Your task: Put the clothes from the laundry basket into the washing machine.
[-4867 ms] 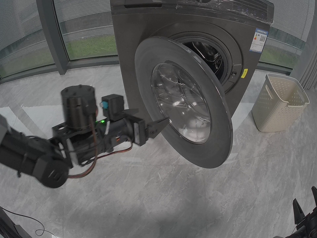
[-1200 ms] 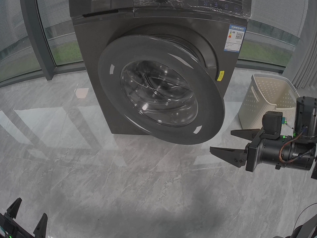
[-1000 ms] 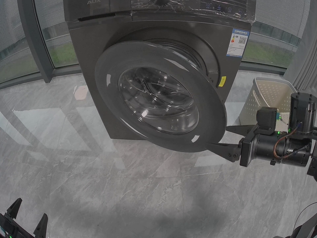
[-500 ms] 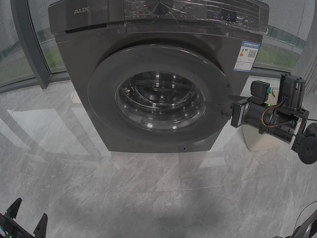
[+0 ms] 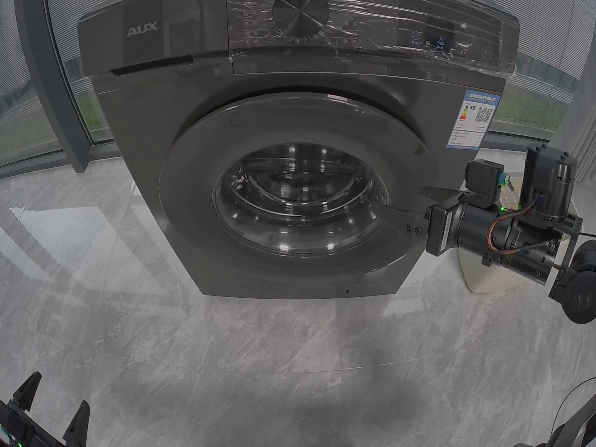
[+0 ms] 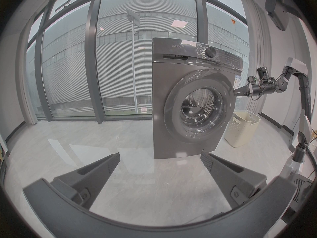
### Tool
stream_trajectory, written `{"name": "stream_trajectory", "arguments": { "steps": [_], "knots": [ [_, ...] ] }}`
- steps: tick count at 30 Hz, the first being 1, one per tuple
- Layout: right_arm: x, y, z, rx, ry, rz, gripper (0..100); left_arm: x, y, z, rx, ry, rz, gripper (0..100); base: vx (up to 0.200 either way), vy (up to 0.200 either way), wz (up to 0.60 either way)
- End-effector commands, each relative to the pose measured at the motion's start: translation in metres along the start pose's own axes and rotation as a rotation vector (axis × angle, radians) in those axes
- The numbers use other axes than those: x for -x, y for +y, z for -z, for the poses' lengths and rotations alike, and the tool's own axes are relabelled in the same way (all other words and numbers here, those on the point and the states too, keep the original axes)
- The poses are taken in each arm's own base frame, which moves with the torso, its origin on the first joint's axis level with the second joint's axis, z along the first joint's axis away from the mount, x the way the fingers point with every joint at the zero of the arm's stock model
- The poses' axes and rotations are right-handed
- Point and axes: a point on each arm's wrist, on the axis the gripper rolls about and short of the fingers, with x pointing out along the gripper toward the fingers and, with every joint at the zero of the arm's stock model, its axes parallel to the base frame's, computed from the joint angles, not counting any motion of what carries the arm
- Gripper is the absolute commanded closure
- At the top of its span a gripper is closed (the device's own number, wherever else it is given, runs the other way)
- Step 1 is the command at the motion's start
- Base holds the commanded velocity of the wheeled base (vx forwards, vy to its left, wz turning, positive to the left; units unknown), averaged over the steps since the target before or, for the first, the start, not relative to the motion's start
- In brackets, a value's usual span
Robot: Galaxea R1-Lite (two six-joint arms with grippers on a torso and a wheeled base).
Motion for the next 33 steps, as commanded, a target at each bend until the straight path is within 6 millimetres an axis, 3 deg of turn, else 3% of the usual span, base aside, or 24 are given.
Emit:
{"name": "stream_trajectory", "arguments": {
  "steps": [1,8,13,15,18,19,21,26,27,28,33],
  "knots": [
    [-0.002,0.0,-0.008,0.003,-0.048,0.001,0,-0.001,0.0,0.005,0.001,0.02,0.001,0,0.0,0.0,0.0],
    [-0.011,-0.009,-0.011,0.014,-0.114,0.04,0,-0.001,0.0,0.005,0.001,0.02,0.001,0,0.0,0.0,0.0],
    [-0.001,-0.004,-0.005,0.017,-0.098,0.043,0,-0.001,0.0,0.005,0.001,0.02,0.001,0,0.0,0.0,0.0],
    [0.014,0.001,-0.005,0.021,-0.099,0.031,0,-0.001,0.0,0.005,0.001,0.02,0.001,0,0.0,0.0,0.0],
    [0.06,0.008,0.007,0.027,-0.086,0.015,0,-0.001,0.0,0.005,0.004,0.02,0.001,0,0.0,0.0,0.0],
    [0.067,0.008,0.009,0.027,-0.084,0.017,0,-0.001,0.0,0.005,0.004,0.02,0.001,0,0.0,0.0,0.0],
    [0.107,0.004,0.021,0.029,-0.094,0.045,0,-0.001,0.0,0.005,0.004,0.02,0.001,0,0.0,0.0,0.0],
    [0.188,-0.013,0.05,0.09,-0.171,0.267,0,-0.001,0.0,0.005,0.004,0.02,0.001,0,0.0,0.0,0.0],
    [0.19,-0.013,0.051,0.092,-0.174,0.275,0,-0.001,0.0,0.005,0.004,0.02,0.001,0,0.0,0.0,0.0],
    [0.213,-0.013,0.063,0.104,-0.212,0.359,0,-0.001,0.0,0.005,0.004,0.02,0.001,0,0.0,0.0,0.0],
    [0.255,0.0,0.089,0.129,-0.281,0.486,0,-0.001,0.0,0.005,0.004,0.02,0.001,0,0.0,0.0,0.0]
  ]
}}
